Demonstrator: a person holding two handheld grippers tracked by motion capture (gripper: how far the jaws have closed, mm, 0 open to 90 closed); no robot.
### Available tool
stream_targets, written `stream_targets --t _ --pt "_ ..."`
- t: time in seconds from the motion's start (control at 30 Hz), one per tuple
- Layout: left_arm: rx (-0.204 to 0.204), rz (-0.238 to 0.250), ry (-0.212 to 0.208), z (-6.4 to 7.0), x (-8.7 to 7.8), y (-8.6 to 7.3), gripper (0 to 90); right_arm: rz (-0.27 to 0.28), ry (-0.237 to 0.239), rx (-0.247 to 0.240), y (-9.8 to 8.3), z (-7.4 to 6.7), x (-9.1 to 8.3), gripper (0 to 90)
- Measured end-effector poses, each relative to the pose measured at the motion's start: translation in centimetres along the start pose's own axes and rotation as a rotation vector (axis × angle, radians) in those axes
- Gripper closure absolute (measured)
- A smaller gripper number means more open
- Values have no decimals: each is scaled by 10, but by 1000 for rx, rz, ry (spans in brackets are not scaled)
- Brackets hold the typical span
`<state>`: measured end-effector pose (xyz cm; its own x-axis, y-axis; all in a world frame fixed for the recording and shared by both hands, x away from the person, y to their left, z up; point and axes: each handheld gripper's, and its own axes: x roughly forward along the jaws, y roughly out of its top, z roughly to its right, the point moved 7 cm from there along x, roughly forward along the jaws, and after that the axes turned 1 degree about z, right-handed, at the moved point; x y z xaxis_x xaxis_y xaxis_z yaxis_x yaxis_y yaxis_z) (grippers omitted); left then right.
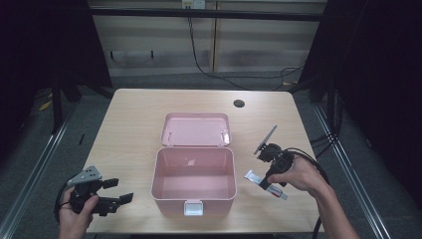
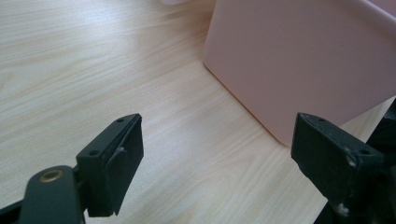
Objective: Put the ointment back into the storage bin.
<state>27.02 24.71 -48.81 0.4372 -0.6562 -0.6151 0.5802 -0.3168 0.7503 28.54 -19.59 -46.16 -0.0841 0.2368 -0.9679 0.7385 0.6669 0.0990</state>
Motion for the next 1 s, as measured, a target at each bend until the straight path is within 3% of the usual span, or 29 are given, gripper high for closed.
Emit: stream_targets --t 0.17,0.7,1.0 --pt "3 -2 -1 0 0 0 170 -6 1 -24 0 -2 -6 721" --pt "-2 -1 0 0 0 0 170 -15 48 -26 -3 -7 -18 720" --pt "-1 -2 1 0 1 0 170 34 53 -38 0 -11 -38 720"
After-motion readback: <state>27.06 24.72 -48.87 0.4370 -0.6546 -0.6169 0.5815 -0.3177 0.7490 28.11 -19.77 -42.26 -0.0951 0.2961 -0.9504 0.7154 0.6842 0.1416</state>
